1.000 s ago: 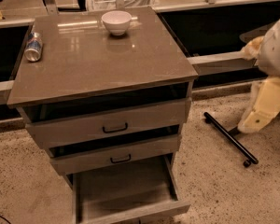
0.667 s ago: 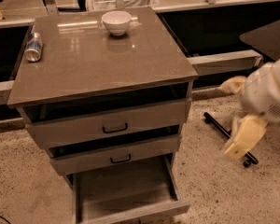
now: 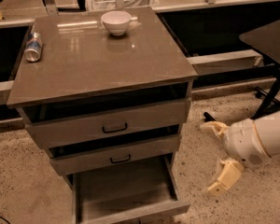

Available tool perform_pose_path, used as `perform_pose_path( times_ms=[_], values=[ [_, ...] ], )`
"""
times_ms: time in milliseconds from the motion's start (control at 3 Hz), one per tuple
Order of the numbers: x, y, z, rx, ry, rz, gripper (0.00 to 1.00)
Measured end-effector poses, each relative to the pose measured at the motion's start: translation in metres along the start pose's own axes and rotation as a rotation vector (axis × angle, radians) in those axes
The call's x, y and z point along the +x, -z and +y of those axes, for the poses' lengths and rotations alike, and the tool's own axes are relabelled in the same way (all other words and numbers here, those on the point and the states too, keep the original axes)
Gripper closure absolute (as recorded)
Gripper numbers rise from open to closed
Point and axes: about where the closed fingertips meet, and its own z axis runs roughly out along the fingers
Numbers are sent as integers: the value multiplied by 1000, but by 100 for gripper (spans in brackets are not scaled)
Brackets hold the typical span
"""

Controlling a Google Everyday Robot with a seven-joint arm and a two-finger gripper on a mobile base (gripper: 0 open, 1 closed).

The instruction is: Close bottom drawer

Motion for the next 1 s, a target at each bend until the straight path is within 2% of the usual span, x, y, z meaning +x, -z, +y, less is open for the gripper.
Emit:
perform_pose_path(
  times_ms=[333,667,1000],
  values=[
    [-1,-20,-4,5,11,-35,0],
    [20,-92,14,-32,-25,-192,0],
    [49,-188,50,-108,-56,-282,0]
  ],
)
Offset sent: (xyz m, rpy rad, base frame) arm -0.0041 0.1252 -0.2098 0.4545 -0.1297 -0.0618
